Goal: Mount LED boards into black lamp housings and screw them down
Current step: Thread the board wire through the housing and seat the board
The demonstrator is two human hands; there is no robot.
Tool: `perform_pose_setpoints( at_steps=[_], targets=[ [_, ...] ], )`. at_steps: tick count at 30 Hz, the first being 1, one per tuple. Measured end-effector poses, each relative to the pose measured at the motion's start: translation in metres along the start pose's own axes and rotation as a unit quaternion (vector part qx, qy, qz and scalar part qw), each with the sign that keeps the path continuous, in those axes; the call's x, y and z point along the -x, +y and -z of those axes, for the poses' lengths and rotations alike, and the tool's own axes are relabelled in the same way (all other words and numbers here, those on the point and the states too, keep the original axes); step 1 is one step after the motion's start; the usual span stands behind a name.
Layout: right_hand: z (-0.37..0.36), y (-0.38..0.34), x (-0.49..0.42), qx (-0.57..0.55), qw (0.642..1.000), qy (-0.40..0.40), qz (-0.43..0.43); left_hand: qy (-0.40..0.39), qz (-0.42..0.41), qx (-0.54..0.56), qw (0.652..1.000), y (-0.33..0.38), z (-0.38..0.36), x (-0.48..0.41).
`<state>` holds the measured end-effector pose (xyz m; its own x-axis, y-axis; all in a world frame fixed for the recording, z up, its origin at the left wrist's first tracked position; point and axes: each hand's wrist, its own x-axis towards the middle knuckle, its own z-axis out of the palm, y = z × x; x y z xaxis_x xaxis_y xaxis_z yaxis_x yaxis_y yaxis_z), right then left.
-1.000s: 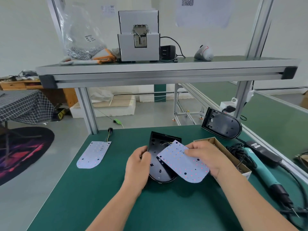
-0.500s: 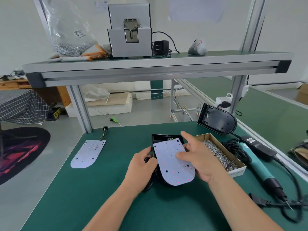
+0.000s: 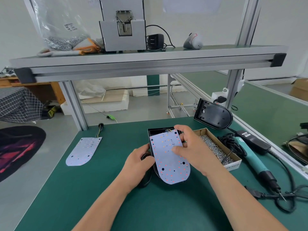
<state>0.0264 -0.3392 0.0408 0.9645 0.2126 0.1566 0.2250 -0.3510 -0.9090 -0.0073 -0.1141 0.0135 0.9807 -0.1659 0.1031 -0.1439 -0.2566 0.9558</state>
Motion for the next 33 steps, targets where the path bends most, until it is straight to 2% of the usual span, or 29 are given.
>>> perform_pose_setpoints(
  at_steps=[3,6,11,15,20,24,27,30,33],
  targets=[
    [0.007,-0.003,0.0,0.122,0.992,-0.033,0.022,0.006,0.001,-0.004,1.0,-0.002,0.0,-0.001],
    [0.012,-0.003,0.001,0.165,0.985,-0.037,0.03,0.01,0.006,-0.002,1.0,-0.002,0.0,0.0],
    [0.013,0.003,-0.004,0.079,0.995,0.027,0.048,0.011,0.025,0.01,1.0,0.001,-0.001,0.002],
    [0.007,0.003,-0.004,0.056,0.992,0.082,0.08,0.004,0.029,-0.006,1.0,0.006,-0.001,0.004],
    [0.002,0.008,-0.007,0.099,0.988,0.08,0.093,-0.004,0.017,0.001,1.0,0.006,-0.002,0.005],
    [0.005,0.012,-0.009,0.142,0.981,0.062,0.116,0.021,0.026,0.008,0.999,0.0,-0.004,0.006],
    [0.009,0.013,-0.008,0.128,0.982,0.05,0.127,0.04,0.029,0.024,0.998,-0.003,-0.007,0.004],
    [0.004,0.014,-0.006,0.089,0.99,0.049,0.097,0.062,0.038,0.061,0.995,-0.003,-0.012,0.003],
    [-0.004,0.015,-0.004,0.06,0.993,0.051,0.091,0.117,0.048,0.084,0.988,-0.003,-0.018,0.004]
  ],
)
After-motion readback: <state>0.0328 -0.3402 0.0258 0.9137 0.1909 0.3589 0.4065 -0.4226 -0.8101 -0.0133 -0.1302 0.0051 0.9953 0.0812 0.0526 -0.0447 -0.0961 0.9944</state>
